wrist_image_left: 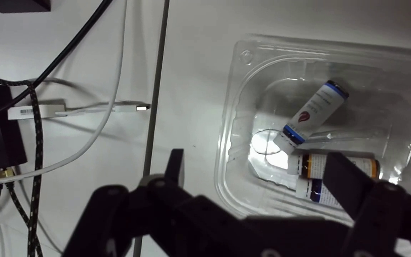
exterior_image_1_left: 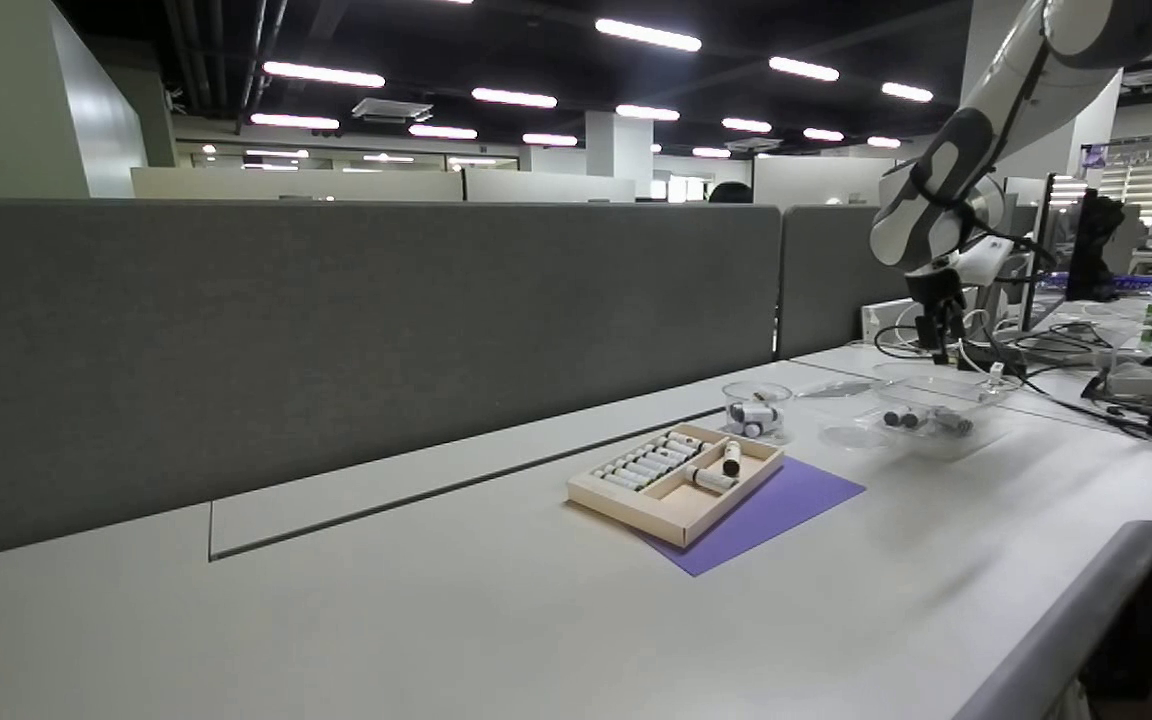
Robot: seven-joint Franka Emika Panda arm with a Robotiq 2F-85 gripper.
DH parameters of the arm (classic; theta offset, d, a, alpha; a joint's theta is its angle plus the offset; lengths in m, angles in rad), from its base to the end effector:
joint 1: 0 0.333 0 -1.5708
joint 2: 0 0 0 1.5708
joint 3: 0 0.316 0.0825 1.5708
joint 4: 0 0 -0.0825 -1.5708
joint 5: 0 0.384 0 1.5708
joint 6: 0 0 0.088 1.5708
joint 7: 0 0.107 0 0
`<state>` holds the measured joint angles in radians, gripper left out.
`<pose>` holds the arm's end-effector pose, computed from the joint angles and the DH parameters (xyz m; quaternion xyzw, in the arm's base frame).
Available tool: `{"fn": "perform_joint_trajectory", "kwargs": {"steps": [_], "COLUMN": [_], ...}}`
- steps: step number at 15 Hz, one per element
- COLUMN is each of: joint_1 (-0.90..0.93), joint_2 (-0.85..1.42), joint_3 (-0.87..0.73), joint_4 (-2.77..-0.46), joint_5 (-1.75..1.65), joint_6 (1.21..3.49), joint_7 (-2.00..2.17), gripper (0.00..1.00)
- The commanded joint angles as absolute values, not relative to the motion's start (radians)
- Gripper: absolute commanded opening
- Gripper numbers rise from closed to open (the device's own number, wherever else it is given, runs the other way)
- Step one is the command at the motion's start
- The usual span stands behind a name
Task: Move one item from the glass box and set it on the left side of the lower section of the tray
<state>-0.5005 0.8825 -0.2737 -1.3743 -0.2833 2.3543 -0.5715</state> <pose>0.5632 -0.4912 0.2106 0.9756 0.0478 -0.0836 0.1971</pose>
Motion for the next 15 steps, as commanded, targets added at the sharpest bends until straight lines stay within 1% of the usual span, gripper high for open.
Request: {"fn": "perform_joint_trajectory", "kwargs": {"steps": [1, 7, 15], "joint_1": [-0.508, -0.508, -0.558], "joint_2": [0.889, 0.889, 0.934], "joint_3": [-0.263, -0.262, -0.221], "joint_4": [-1.366, -1.366, -1.393], "joint_5": [-0.291, -0.291, -0.237], "joint_6": [2.349, 2.349, 2.501], "joint_7": [-0.568, -0.568, -0.57], "gripper": [1.0, 1.0, 1.0]}}
